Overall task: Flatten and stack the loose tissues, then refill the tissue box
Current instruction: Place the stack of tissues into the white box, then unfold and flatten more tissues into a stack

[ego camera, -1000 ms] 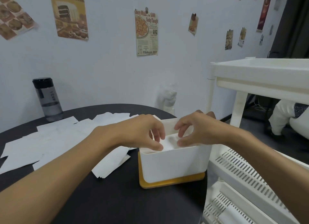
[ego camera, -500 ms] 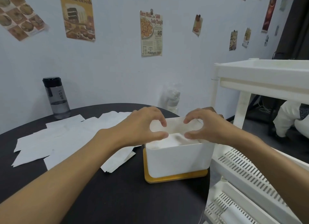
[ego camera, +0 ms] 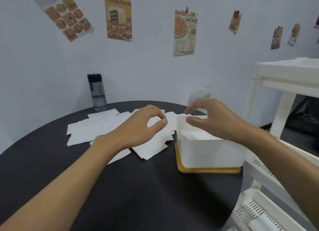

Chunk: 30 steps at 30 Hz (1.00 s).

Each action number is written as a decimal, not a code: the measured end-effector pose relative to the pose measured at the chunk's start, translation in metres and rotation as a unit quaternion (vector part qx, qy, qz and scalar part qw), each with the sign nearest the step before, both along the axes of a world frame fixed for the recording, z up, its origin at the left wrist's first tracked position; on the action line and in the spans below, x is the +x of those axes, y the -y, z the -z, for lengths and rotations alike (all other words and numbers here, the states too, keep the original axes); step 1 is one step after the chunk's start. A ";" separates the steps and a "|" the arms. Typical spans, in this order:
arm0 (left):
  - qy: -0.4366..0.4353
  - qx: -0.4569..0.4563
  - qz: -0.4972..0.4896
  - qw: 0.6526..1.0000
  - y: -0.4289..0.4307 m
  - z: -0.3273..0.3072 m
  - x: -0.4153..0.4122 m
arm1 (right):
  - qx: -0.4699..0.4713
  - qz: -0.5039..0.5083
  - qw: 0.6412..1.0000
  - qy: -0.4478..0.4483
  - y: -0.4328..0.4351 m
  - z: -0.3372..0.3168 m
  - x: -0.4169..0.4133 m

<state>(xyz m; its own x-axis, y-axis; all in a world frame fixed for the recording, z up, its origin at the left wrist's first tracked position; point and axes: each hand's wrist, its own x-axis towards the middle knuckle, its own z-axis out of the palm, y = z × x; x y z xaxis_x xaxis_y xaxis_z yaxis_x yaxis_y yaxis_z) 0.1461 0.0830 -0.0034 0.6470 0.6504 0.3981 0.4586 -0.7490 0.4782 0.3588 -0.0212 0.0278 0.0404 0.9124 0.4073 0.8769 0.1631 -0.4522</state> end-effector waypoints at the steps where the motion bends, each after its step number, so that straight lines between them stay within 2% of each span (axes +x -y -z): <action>1: 0.000 0.000 -0.014 1.000 -0.002 0.001 -0.013 | 0.004 -0.017 1.000 -0.005 -0.004 -0.002 -0.014; 7: -0.014 -0.016 -0.106 0.994 -0.011 0.020 -0.087 | 0.013 -0.123 0.992 -0.027 -0.023 0.004 -0.099; 11: -0.016 -0.037 -0.151 0.988 -0.012 0.039 -0.123 | -0.019 -0.163 0.984 -0.063 -0.046 0.030 -0.138; 17: -0.040 -0.057 -0.195 0.978 -0.010 0.066 -0.136 | -0.060 -0.082 0.994 -0.036 -0.076 0.088 -0.155; 23: -0.076 -0.013 -0.191 0.979 -0.023 0.072 -0.116 | -0.013 0.072 0.997 0.002 -0.097 0.110 -0.148; 30: -0.112 -0.033 -0.177 0.977 -0.032 0.085 -0.103 | -0.052 0.099 0.994 -0.001 -0.119 0.119 -0.137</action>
